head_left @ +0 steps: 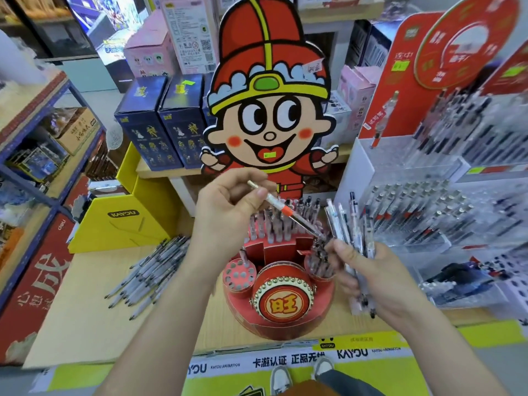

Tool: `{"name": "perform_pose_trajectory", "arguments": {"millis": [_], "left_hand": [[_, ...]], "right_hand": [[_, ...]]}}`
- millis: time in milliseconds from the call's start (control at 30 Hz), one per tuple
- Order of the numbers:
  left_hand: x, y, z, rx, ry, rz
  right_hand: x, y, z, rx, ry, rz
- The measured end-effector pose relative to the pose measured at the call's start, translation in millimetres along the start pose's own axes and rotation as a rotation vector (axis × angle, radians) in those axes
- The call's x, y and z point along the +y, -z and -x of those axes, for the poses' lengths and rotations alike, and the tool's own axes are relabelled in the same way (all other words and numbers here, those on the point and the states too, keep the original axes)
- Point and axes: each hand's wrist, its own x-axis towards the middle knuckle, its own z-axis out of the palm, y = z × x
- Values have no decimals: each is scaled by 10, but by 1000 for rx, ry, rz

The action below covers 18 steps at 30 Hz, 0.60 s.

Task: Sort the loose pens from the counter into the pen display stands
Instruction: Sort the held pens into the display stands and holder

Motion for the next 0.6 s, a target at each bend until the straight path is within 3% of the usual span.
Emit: {"name": "perform_pose_trajectory", "arguments": {"millis": [333, 600], "left_hand": [[157, -1155, -226, -210, -173, -162], [-100, -1921, -369, -199, -422, -406]], "right_hand": [[-371, 1193, 401, 306, 228, -167], [-492, 1705, 506, 290, 244, -182]]}}
